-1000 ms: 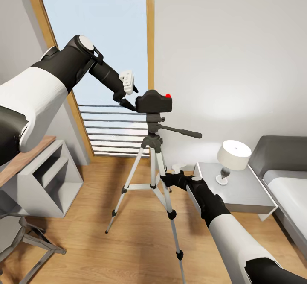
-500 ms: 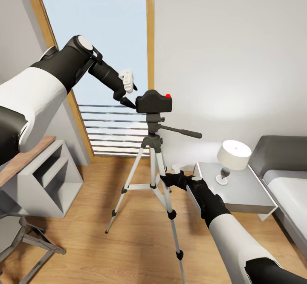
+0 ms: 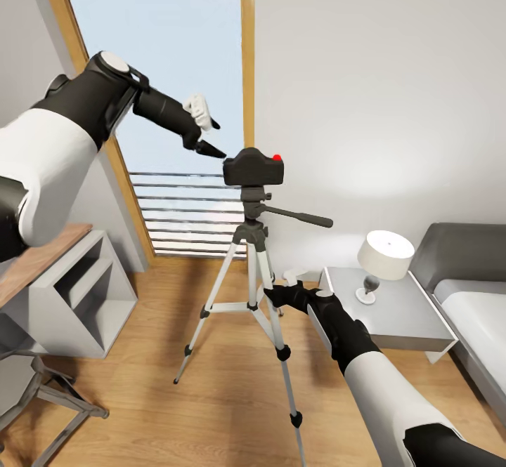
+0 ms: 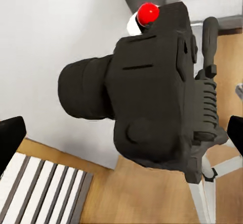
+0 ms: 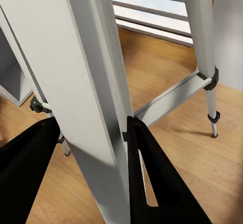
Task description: Attach the digital camera to the camera tripod in the bedroom.
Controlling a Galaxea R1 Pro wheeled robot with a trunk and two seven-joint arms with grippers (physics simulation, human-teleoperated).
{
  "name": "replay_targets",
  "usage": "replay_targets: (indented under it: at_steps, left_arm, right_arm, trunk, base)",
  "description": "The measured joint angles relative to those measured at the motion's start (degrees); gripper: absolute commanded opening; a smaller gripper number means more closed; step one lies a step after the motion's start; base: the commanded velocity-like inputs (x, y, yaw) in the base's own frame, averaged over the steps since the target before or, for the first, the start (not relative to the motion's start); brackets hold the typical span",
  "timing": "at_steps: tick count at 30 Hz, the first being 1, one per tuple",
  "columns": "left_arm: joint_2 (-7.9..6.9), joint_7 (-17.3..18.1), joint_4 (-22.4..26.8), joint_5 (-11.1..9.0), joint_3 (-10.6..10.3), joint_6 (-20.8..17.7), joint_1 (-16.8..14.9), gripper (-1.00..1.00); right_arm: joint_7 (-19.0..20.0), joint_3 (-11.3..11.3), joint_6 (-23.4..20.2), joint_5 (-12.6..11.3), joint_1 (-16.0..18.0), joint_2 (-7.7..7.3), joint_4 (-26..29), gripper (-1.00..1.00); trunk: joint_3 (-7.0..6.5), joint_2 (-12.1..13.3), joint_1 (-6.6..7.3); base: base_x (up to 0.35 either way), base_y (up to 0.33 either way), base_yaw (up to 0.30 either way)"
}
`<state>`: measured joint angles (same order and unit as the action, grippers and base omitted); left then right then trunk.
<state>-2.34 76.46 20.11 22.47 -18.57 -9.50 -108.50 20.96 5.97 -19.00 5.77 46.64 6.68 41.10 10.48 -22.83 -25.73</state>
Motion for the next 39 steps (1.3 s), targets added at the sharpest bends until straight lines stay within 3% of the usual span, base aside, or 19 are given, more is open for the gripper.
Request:
replay_targets:
  at_steps: [1,2,8,9,12,17,20,25,31,35,36,39]
  left_arm:
    - [-0.35,-0.16,0.06,-0.01,1.71,-0.21,0.0,1.0]
    - [-1.08,-0.4,0.14,-0.03,5.23,-0.71,0.0,1.0]
    - [-3.71,-0.63,0.07,0.24,15.35,-3.45,0.01,1.0]
    - [-4.8,-0.75,-0.07,0.04,17.58,-4.72,0.01,1.0]
    - [-6.6,-0.84,-0.64,-0.2,20.04,-7.28,0.02,1.0]
    - [-8.92,-0.83,-4.24,-0.33,21.83,-12.7,0.02,1.0]
    - [-10.12,-0.76,-9.26,-0.1,22.22,-15.6,0.02,1.0]
    - [-11.97,-1.38,-16.02,0.05,22.44,-17.63,0.2,1.0]
    - [-14.93,-6.95,-19.21,0.03,22.47,-23.93,1.24,1.0]
    - [-15.97,-9.5,-19.68,-0.06,22.4,-28.62,4.01,1.0]
    - [-16.35,-10.26,-19.75,-0.01,22.19,-30.07,5.91,1.0]
    - [-16.77,-11.11,-19.75,-0.1,22.43,-31.41,9.03,1.0]
  right_arm:
    - [-0.01,0.01,0.01,-0.01,0.0,0.0,-0.01,-1.0]
    - [-0.02,0.01,0.0,0.01,0.0,0.0,-0.01,-1.0]
    - [-0.03,0.04,0.01,-0.06,0.0,0.0,-0.01,-1.0]
    - [-0.03,0.04,0.02,-0.06,0.0,0.0,-0.02,-1.0]
    - [-0.02,0.04,0.01,-0.08,0.0,0.0,-0.01,-1.0]
    - [-0.02,0.04,0.01,-0.06,0.0,0.0,0.0,-1.0]
    - [-0.01,0.04,0.02,-0.11,0.0,0.0,0.01,-1.0]
    - [-0.03,0.05,0.02,-0.08,0.0,0.0,0.0,-1.0]
    - [-0.01,0.05,0.01,-0.09,0.0,0.0,0.0,-1.0]
    - [0.0,0.05,0.01,-0.1,0.0,0.0,0.02,-1.0]
    - [-0.01,0.05,0.02,-0.1,0.0,-0.01,0.01,-1.0]
    - [-0.01,0.05,-0.01,-0.08,0.0,0.0,0.04,-1.0]
  trunk:
    - [0.0,0.0,0.0]
    - [0.0,0.0,0.0]
    - [0.0,0.0,0.0]
    - [0.0,0.0,0.0]
    - [0.0,0.0,0.0]
    - [0.0,0.01,0.0]
    - [0.01,0.01,0.0]
    - [0.0,0.01,0.0]
    - [0.0,0.01,0.0]
    - [0.01,0.01,0.0]
    - [0.02,0.0,0.0]
    - [0.01,0.01,0.0]
  base:
    - [0.0,0.0,0.0]
    - [0.0,0.0,0.0]
    - [0.0,0.0,0.0]
    - [0.0,0.0,0.0]
    - [0.0,0.0,0.0]
    - [0.0,0.0,0.0]
    - [0.0,0.0,0.0]
    - [0.0,0.0,0.0]
    - [0.0,0.0,0.0]
    - [0.0,0.0,0.0]
    - [0.0,0.0,0.0]
    - [0.0,0.0,0.0]
